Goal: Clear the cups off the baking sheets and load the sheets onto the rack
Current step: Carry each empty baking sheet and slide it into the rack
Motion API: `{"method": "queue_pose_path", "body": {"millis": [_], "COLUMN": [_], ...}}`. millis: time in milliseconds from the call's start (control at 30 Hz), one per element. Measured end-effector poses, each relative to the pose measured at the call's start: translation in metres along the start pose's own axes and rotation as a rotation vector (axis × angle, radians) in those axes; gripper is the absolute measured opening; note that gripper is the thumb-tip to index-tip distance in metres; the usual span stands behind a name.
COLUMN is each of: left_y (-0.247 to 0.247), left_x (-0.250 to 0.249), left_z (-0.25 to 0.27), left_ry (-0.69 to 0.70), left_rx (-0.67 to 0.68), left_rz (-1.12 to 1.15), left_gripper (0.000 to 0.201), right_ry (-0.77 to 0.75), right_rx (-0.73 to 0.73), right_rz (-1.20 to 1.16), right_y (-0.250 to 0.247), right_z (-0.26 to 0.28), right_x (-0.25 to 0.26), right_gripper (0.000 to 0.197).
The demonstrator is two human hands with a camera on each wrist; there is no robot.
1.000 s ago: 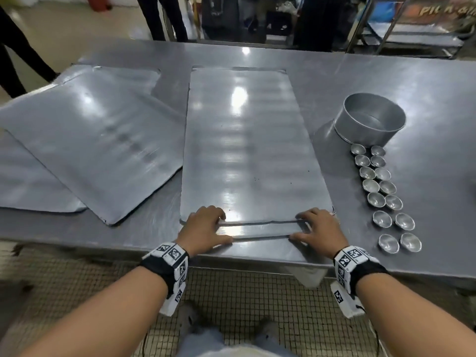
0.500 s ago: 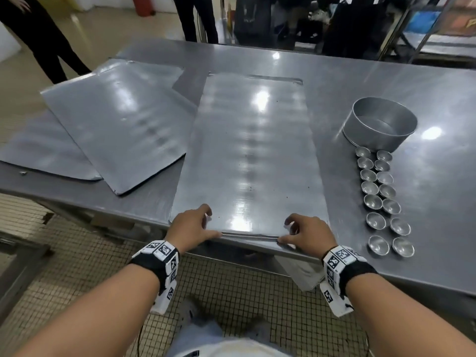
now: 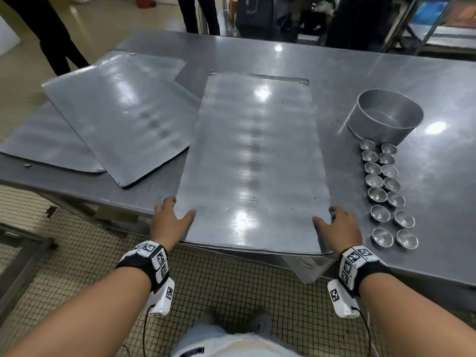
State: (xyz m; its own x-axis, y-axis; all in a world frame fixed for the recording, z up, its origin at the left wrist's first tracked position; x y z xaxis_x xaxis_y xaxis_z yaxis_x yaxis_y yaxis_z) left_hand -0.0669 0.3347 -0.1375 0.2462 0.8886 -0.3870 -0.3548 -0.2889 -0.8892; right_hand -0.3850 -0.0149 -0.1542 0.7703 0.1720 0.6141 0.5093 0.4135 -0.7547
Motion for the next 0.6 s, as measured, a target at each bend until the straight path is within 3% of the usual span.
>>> {"method": "queue_pose_path", "body": {"millis": [133,233,600], "left_y": [0.009,0.007,0.016], "left_x": [0.008,0.012,0.035], "left_z": [-0.005,-0.008,0.001], "left_ry": [-0.013,0.006,0.053], "left_rx": [0.06,0.088,0.29], "left_rz": [0.142,0.217,0.284], "left_gripper": [0.081,0.067,0.078], "right_ry": [0.067,0.079,0.172], "right_rx": [-0.005,-0.012,-0.025], "right_rz": [0.045,0.069,0.029], "right_y": [0.006,0.009,0.011], "right_z": [0.006,0.011,0.036], "right_x": [-0.004,-0.004,-0.014], "right_gripper": [0.068,0.061,0.068]}}
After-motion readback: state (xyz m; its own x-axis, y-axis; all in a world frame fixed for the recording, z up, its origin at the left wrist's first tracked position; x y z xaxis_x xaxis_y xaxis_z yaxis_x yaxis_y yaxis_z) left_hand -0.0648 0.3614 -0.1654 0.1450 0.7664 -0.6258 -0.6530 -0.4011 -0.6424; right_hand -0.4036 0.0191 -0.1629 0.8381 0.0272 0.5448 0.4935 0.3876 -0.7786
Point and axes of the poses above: each hand's wrist, its own z-axis away from the middle knuckle, its own y-axis out of the palm, x = y × z, the point moved 6 cm from there along -z, towards the middle knuckle, and after that the axes turned 13 degrees about -z, right-handed, at the moved point
